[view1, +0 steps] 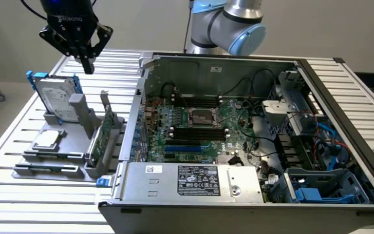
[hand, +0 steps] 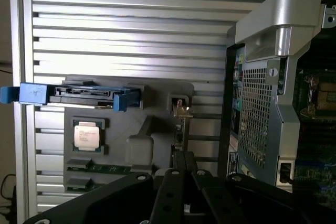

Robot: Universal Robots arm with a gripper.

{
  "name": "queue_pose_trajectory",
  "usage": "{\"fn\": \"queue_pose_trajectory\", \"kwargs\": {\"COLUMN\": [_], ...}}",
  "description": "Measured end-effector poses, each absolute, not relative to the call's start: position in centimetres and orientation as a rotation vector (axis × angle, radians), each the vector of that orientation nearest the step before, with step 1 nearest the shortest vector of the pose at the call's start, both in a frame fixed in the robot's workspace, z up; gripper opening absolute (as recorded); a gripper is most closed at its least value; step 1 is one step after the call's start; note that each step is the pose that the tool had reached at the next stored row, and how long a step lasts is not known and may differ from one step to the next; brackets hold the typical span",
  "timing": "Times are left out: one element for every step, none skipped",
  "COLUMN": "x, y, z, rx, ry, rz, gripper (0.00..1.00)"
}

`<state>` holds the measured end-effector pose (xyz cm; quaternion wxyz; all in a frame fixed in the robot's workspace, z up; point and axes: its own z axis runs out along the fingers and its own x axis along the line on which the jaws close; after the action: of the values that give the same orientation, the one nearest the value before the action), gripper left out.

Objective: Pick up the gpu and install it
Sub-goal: 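Pick up the gpu and move the gpu toward the slot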

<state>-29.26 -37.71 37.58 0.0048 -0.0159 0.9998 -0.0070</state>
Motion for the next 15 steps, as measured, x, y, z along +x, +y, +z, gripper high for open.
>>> {"fn": "queue_pose_trajectory", "kwargs": {"x": [-29.26,-29.26,-29.26,-29.26,-29.26,-29.26,-29.26,-29.26,-29.26,-29.27,-29.34,-29.43,-29.56,-29.71,-29.84], "y": [-37.71,-37.71,-37.71,-37.71,-37.71,-37.71,-37.71,-37.71,-37.71,-37.71,-37.72,-37.75,-37.84,-37.98,-38.28], "z": [37.58,37.58,37.58,37.58,37.58,37.58,37.58,37.58,37.58,37.58,37.57,37.46,37.29,37.11,36.92], "rx": [-0.05,-0.05,-0.05,-0.05,-0.05,-0.05,-0.05,-0.05,-0.05,-0.05,-0.049,-0.046,-0.045,-0.044,-0.044], "ry": [3.132,3.131,3.131,3.132,3.131,3.132,3.132,3.132,3.131,3.132,3.132,3.132,3.132,3.132,3.132], "rz": [-0.022,-0.022,-0.022,-0.022,-0.022,-0.022,-0.022,-0.022,-0.022,-0.022,-0.022,-0.022,-0.022,-0.022,-0.022], "gripper": [0.11,0.11,0.11,0.12,0.17,0.24,0.24,0.3,0.36,0.36,0.42,0.42,0.42,0.42,0.42]}}
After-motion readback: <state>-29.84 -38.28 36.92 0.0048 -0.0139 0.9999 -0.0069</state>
